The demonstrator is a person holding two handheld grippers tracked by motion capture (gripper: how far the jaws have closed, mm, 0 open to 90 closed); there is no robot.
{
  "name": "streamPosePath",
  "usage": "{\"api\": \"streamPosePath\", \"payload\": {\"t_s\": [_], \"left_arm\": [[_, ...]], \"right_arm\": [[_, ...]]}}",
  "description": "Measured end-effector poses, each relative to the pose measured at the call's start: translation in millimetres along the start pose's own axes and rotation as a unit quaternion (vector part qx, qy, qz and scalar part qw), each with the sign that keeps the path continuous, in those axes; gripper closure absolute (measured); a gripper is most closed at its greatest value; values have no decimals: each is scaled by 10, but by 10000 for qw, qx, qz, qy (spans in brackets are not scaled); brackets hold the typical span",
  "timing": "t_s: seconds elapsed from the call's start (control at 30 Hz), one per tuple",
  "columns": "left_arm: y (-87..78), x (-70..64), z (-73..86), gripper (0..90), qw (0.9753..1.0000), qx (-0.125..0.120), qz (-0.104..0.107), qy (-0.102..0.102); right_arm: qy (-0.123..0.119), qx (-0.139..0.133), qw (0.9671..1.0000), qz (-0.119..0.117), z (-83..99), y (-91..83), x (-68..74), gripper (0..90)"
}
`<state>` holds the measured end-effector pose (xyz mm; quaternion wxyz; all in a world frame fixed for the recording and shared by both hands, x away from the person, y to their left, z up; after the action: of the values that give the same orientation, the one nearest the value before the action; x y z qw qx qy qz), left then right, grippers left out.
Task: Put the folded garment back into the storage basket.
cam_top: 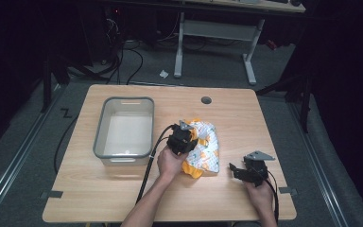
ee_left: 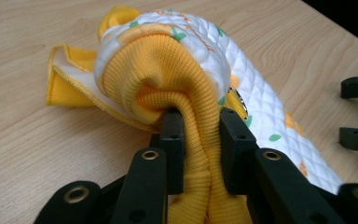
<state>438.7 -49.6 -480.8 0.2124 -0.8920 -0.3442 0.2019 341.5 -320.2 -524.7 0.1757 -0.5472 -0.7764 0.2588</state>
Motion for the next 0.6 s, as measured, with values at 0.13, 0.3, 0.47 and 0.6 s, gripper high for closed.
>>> {"api": "streamPosePath", "payload": {"t_s": [0.13, 0.3, 0.47, 0.6], "left_arm": [[-79, -15, -37, 741, 9999, -125, 57, 8], [-190, -31, -83, 747, 9995, -271, 172, -5], [-266, -28, -114, 751, 9991, -360, 244, -10], [-323, -25, -131, 753, 9988, -403, 289, -15]], "right_arm": [[-1, 0, 10000, 1, 0, 0, 0, 298], [1, 1, 10000, 3, 0, 0, 0, 297], [1, 1, 10000, 3, 0, 0, 0, 297], [4, 1, 10000, 4, 0, 1, 0, 296]]}}
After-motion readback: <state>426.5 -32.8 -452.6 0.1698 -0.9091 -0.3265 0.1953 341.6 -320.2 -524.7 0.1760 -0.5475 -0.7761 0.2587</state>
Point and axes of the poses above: each handheld gripper's, and its own axes: y roughly forward along the jaws, z roughly out of its underside, x roughly to its left, the point moved 1 cm from there along y, roughly forward along the jaws, and after that the axes turned 10 degrees about -x, right-handed, at the moved point
